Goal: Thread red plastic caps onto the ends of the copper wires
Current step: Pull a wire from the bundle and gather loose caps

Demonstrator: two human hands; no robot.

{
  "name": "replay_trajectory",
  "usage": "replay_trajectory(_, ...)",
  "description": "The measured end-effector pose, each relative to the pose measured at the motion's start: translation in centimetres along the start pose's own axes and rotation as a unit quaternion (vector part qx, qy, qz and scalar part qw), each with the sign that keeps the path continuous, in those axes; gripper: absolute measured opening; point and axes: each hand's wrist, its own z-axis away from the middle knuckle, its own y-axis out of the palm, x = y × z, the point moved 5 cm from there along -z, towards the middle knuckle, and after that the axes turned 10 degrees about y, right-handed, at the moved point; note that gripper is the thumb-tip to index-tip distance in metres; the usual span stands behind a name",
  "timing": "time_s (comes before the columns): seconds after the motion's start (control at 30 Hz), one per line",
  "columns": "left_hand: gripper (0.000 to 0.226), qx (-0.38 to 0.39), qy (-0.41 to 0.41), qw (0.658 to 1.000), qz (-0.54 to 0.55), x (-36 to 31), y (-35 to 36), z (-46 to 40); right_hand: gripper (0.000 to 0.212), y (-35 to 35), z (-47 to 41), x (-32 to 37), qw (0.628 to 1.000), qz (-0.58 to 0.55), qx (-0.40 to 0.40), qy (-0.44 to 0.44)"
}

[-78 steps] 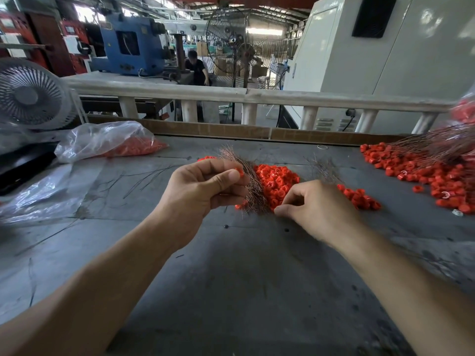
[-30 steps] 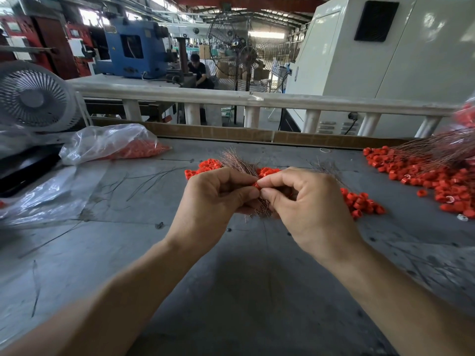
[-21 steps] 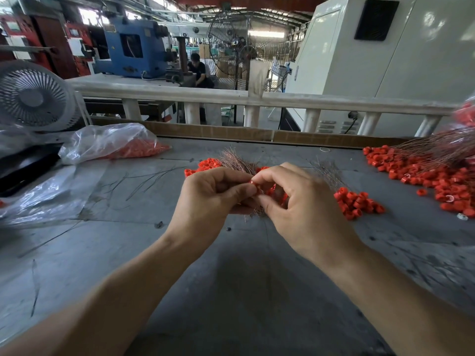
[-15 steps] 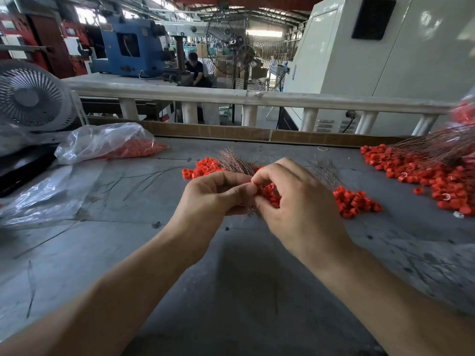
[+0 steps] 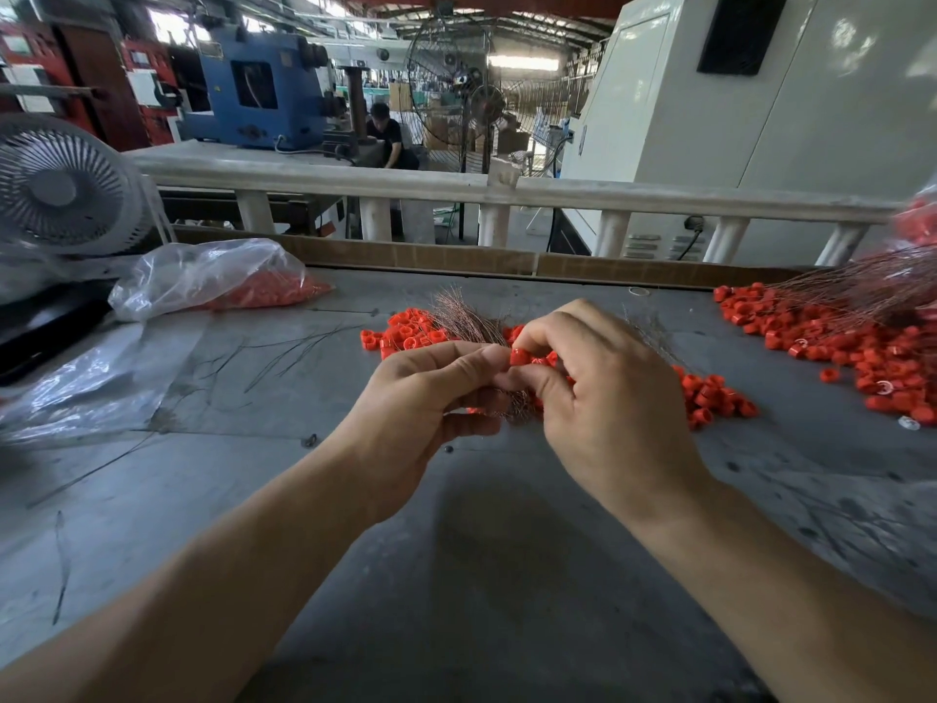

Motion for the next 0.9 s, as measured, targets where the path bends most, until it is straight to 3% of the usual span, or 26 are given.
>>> replay_trajectory(0.27,0.022,0.015,0.002,1.0,0.0,-0.07,0.25,0.01,0.013,-0.33,-0.02,0.06,0.999,-0.014,-0.018,-0.04)
replay_trajectory(0.5,0.019,-0.004,0.016,1.0,0.003,-0.12,-0.16,-0.09,0.006,-0.46,-0.16,0.82,0.998,0.001,0.016,-0.06)
replay_trajectory(0.9,0.025,-0.023,0.029,0.999,0.017,-0.26,-0.21,-0.29,0.014,-0.01,0.25,0.35,0.995,-0.078,0.014,-0.054)
